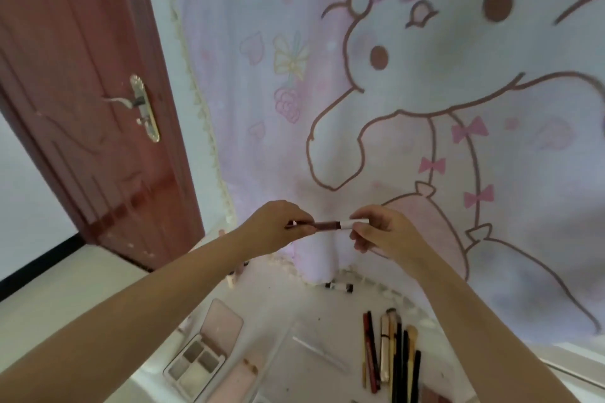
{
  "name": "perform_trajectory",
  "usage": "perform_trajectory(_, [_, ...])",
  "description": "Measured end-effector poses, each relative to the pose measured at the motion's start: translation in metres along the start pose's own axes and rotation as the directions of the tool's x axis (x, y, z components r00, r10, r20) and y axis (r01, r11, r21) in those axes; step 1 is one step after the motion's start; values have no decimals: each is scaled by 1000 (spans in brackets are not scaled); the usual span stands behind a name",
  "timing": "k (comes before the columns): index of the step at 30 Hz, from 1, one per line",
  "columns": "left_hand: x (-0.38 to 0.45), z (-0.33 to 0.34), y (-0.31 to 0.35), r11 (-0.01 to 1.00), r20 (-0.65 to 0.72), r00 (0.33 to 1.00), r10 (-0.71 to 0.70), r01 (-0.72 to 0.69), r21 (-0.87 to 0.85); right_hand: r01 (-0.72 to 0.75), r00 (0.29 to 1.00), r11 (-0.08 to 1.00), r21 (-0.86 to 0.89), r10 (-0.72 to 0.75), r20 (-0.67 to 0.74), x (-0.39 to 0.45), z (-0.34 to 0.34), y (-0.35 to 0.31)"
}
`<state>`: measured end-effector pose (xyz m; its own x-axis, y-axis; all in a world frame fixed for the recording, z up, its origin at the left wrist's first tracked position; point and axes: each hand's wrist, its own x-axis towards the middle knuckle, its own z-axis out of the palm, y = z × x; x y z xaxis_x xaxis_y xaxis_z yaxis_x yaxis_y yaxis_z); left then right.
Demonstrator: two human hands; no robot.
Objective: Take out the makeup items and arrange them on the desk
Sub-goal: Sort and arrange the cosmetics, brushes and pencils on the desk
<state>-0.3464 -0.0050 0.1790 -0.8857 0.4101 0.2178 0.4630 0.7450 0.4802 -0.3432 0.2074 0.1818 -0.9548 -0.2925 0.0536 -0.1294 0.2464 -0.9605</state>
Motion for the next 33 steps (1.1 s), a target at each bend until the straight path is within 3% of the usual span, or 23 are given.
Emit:
perform_trajectory(7, [-31, 43, -63, 964, 114, 972, -203, 219, -152, -219, 972, 974, 57, 212, 101, 31, 54, 46])
perform_trajectory(10, [-50, 59, -90, 917, 98, 941, -323, 337, -213, -273, 959, 961, 51, 267, 91, 45, 74, 60])
perform_trajectory(12, [-67, 67, -111, 905, 36, 923, -383, 383, -184, -244, 968, 966, -82, 248, 35, 58, 86, 63])
perform_trajectory(14, [-84, 71, -134, 875, 30, 887, -461, 460, -147, -147, 988, 931, -334, 155, -3, 76, 99, 64])
perform_trajectory(16, [-98, 73, -160, 845, 36, 852, -523, 524, -105, -39, 996, 834, -551, 79, 49, 96, 115, 68])
perform_trajectory(19, [-106, 72, -198, 817, 78, 815, -574, 576, -12, 28, 992, 693, -721, 67, 104, 121, 141, 80])
perform_trajectory(27, [-97, 83, -267, 763, 228, 730, -644, 588, 271, 62, 965, 503, -862, 191, 181, 167, 184, 98])
perform_trajectory(33, [-87, 97, -285, 790, 343, 714, -610, 511, 339, 78, 953, 405, -911, 239, 188, 179, 194, 102])
